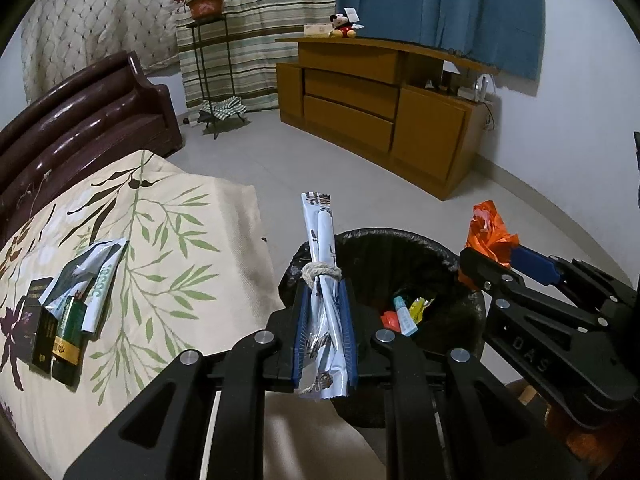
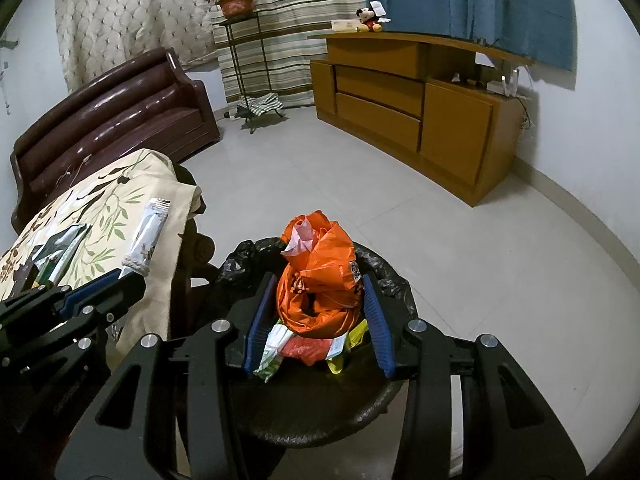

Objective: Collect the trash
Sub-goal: 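Carry the foil tube and orange bag over the bin and open both tools, then move both tools back over the remaining trash on the bed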

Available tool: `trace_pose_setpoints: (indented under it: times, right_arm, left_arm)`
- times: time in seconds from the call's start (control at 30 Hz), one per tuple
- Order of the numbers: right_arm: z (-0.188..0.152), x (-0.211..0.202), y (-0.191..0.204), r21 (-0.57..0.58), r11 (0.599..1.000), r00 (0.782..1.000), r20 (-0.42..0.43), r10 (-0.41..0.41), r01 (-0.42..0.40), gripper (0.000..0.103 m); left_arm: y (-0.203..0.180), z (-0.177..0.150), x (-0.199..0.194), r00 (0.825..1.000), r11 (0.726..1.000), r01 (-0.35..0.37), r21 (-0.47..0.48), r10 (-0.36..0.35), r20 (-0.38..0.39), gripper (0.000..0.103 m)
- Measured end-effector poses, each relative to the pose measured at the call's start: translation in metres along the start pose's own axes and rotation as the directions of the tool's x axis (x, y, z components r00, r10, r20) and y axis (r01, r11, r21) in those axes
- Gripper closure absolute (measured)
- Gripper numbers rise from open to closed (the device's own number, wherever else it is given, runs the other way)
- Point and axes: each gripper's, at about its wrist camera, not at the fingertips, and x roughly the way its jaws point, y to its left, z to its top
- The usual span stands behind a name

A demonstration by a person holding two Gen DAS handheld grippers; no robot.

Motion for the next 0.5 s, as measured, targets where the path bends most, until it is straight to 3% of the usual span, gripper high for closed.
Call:
trace_pose_setpoints:
  times: [0.17, 0.3, 0.5]
  right_arm:
    - [0.0005, 0.0049, -0.0045, 0.011, 1.0, 1.0, -0.005, -0.001, 0.001, 0.058]
    - [-0.0016, 0.0072, -0.0056, 0.021, 1.0, 1.0, -0.015, -0.003, 0.003, 0.053]
    - [-0.0029, 0.0061, -0.007, 0.028, 1.0, 1.0, -0.014, -0.004, 0.005, 0.053]
  left_arm:
    - [-0.0002, 0.0007, 0.0047, 1.0, 1.0, 0.002, 0.0, -0.002, -0.018, 0.084]
    - [-0.0005, 0.0015, 0.005, 1.0, 1.0, 0.006, -0.004, -0.006, -0.022, 0.069]
    - [0.0029, 0.002, 0.003, 1.0, 1.0, 0.004, -0.022, -0.004, -0.016, 0.065]
